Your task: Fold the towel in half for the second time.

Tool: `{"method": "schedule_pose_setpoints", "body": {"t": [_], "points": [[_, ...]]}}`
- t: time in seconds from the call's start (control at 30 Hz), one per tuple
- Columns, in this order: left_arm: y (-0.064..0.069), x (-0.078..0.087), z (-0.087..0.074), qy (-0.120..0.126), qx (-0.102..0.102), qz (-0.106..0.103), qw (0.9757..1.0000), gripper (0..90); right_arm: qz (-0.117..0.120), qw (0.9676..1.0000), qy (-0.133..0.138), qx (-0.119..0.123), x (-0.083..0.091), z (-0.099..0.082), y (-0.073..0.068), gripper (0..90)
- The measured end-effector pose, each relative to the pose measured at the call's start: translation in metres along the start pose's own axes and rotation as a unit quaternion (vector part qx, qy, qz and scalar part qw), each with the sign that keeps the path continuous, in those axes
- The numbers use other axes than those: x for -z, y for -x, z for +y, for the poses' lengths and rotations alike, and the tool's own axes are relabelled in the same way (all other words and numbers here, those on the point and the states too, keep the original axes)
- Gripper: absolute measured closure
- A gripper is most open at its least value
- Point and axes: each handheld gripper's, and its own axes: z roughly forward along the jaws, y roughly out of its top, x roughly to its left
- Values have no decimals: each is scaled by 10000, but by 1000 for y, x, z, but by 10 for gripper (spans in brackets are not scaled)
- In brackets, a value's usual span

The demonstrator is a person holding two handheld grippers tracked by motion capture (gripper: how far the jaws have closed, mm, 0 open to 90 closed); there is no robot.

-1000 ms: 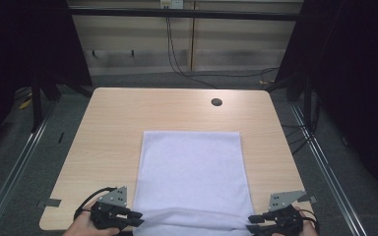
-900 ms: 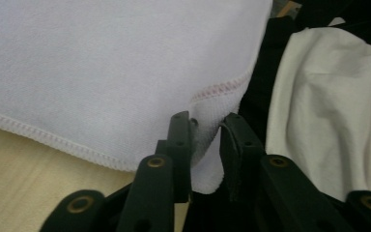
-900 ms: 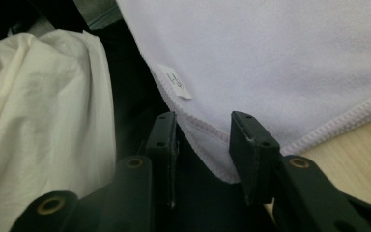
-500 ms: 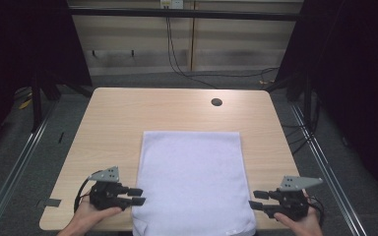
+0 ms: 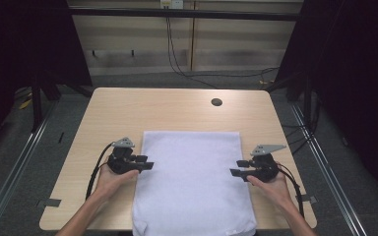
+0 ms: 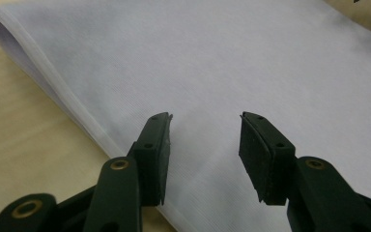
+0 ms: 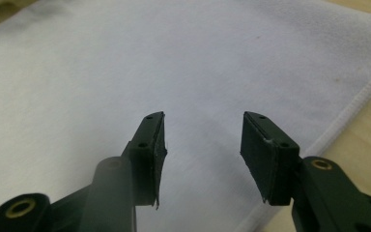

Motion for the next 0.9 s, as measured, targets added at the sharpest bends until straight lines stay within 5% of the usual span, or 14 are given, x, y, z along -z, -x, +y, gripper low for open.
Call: {"method": "schedule_pose_setpoints", "body": {"t": [0.1,0.37,0.57,0.67,0.77,0.9], "points": [[-12,-10,6,23,104,62,9999,547,-103,9999,-107,-54,-19,11,12,514],[-17,-20,4,-89,-142,253,9995,608,-392,9986,-334,89,-61,26,27,525],[-8,-19,2,-185,-369,399,9984,615,-280,9987,-424,16,-56,22,23,516],[-8,-16,-3,-100,-230,218,9994,621,-185,9989,-429,96,-50,16,17,517],[-1,-10,-12,-83,-313,94,9994,631,-217,9984,-448,255,-44,7,6,516],[13,-5,-17,-217,-398,183,9988,587,-138,9989,-287,357,-36,-5,-1,509]]}}
